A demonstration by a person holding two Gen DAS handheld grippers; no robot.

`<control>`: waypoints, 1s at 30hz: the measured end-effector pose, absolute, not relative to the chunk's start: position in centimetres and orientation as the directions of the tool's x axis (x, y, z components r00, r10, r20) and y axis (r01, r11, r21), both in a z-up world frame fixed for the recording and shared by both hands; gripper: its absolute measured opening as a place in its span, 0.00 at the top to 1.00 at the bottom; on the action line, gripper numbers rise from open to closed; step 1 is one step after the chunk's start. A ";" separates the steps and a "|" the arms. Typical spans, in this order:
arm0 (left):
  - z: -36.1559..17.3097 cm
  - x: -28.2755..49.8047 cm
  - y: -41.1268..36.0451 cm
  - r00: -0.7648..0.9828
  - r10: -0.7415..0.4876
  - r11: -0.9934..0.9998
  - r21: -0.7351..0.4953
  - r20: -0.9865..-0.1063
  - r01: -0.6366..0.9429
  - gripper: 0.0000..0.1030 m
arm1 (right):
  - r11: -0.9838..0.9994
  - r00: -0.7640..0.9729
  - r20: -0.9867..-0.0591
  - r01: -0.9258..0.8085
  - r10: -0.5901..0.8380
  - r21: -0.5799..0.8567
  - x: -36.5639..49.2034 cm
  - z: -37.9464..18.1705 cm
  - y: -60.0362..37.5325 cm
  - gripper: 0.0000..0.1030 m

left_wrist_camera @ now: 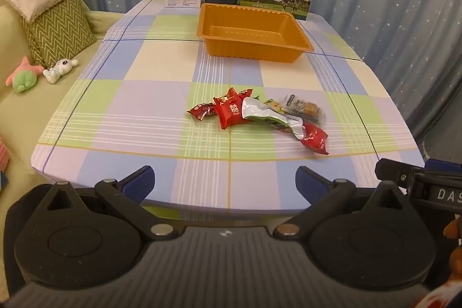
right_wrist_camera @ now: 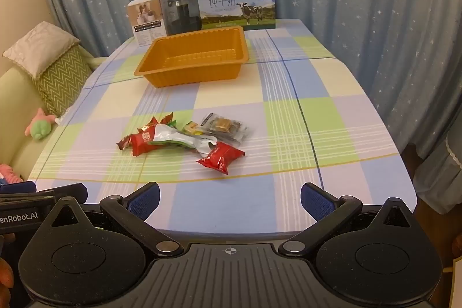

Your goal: Organize snacks

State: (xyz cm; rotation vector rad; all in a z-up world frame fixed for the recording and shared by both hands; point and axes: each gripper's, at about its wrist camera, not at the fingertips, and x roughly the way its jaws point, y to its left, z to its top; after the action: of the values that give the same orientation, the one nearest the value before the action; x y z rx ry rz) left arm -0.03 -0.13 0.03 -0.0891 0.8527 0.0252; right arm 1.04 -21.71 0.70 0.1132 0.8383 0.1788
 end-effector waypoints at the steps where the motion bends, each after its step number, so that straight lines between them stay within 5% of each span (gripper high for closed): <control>1: 0.1 -0.1 -0.3 0.660 -0.012 0.996 -0.065 -0.752 -0.056 0.00 | 0.979 0.655 -0.729 -0.111 0.201 0.170 1.0 0.7 -21.7 0.00; 30: 0.2 -0.3 0.1 0.662 -0.036 0.993 -0.100 -0.748 -0.058 0.00 | 0.979 0.654 -0.730 -0.110 0.200 0.169 0.8 0.5 -21.7 0.00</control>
State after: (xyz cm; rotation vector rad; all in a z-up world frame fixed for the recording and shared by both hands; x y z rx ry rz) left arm -0.29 0.10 0.20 -0.1187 0.8474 0.0123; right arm 0.84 -21.66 0.49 0.1133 0.8401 0.1761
